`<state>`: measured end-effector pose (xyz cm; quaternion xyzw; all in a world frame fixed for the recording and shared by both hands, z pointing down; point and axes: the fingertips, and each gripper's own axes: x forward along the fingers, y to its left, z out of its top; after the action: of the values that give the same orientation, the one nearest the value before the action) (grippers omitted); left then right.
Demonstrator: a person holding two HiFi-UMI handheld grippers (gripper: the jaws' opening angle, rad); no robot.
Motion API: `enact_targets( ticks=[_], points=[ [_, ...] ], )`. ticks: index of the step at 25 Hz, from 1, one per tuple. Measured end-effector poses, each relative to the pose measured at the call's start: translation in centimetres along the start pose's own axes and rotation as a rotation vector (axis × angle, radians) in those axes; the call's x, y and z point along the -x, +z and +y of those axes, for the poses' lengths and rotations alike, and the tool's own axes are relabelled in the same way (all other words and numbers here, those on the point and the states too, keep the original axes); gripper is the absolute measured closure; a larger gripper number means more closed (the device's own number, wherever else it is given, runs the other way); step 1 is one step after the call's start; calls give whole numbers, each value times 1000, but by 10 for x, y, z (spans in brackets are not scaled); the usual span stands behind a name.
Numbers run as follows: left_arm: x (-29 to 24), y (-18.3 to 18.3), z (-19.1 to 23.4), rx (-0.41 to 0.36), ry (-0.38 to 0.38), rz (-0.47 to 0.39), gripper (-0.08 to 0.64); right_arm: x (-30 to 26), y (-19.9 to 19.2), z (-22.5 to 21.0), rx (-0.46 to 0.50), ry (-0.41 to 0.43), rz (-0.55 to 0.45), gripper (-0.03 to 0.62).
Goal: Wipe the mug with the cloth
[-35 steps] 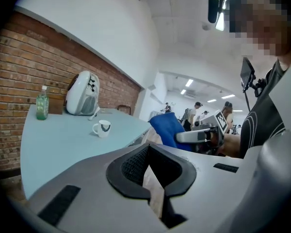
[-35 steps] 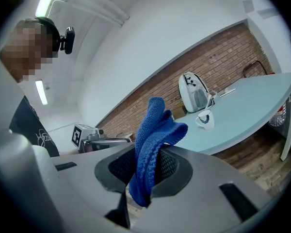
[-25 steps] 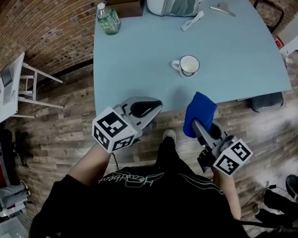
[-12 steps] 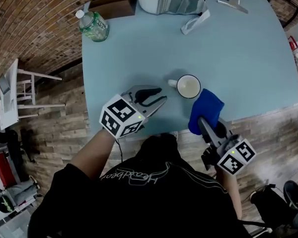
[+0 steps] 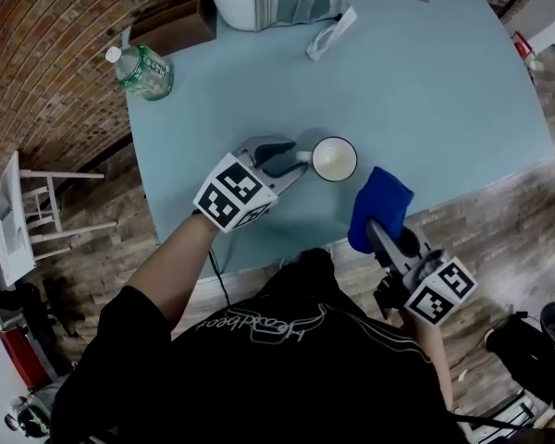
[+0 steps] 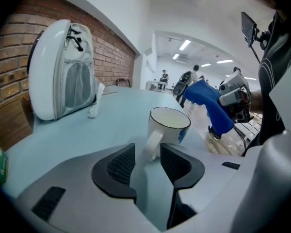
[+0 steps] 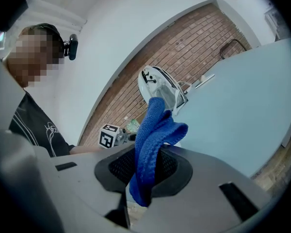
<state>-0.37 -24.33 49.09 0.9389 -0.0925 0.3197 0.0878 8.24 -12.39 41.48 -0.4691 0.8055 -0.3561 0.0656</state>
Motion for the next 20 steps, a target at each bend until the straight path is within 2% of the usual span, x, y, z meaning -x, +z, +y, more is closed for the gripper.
enact_targets(
  ticks=[5,9,14,20],
  points=[
    [-6,-1,0,-36,-26,-12,407,3,0,4,1,-21,-8,531],
    [-8,0,-1,-55,-12,-5,466,3,-2,5,-18,-32,-27,531],
    [-5,-4,-8,-75,4,20,472,-1,-4,7,-36,-44,-45,531],
    [0,-14,-27,-66,-15,74,474,-3,-11,13,-65,-38,-71,531]
  ],
)
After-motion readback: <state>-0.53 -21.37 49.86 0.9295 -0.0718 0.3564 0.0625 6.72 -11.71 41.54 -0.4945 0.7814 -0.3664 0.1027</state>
